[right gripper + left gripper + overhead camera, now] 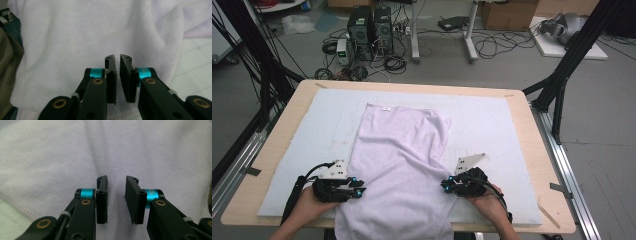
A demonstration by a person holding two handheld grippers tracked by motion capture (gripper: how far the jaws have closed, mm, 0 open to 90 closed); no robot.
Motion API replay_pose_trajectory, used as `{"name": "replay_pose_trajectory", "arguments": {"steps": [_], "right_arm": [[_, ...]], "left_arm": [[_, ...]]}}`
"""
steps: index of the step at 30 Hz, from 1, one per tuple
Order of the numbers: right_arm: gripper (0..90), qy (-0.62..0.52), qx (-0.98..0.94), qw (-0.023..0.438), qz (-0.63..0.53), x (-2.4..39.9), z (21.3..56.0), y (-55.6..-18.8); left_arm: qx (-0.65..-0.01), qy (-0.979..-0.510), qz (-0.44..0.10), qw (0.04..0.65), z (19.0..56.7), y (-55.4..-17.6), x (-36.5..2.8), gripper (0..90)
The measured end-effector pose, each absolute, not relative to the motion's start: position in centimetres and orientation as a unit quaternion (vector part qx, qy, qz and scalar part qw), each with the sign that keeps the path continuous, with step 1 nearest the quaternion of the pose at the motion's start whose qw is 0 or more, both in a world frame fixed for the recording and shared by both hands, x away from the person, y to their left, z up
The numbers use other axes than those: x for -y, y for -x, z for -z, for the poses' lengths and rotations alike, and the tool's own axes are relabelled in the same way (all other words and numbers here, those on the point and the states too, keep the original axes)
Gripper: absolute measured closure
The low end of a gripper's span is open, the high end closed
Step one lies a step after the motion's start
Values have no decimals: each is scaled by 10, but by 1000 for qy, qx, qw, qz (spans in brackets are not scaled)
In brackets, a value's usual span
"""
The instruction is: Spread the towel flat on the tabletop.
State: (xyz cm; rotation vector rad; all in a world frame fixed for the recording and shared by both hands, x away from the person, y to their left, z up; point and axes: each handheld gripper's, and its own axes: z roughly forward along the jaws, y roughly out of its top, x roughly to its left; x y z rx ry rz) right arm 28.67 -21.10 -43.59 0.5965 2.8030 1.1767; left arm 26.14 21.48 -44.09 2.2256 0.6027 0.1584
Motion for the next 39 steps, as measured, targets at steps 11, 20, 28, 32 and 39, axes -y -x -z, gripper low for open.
{"name": "replay_pose_trajectory", "arguments": {"steps": [11, 20, 28, 32, 39], "right_arm": [[726, -228, -880, 87, -408, 203, 405, -350], [651, -302, -868, 105, -381, 202, 432, -398], [864, -306, -873, 90, -369, 203, 440, -406], [868, -322, -871, 125, -350, 216, 426, -410], [797, -350, -847, 146, -373, 239, 402, -414]], "left_arm": [[-234, -881, -77, 404, 441, -262, -216, 693], [-236, -879, -82, 406, 443, -264, -217, 678], [-238, -877, -80, 410, 444, -265, -217, 676], [-238, -876, -78, 411, 444, -265, -218, 677], [-244, -875, -85, 409, 443, -265, -218, 632]]}}
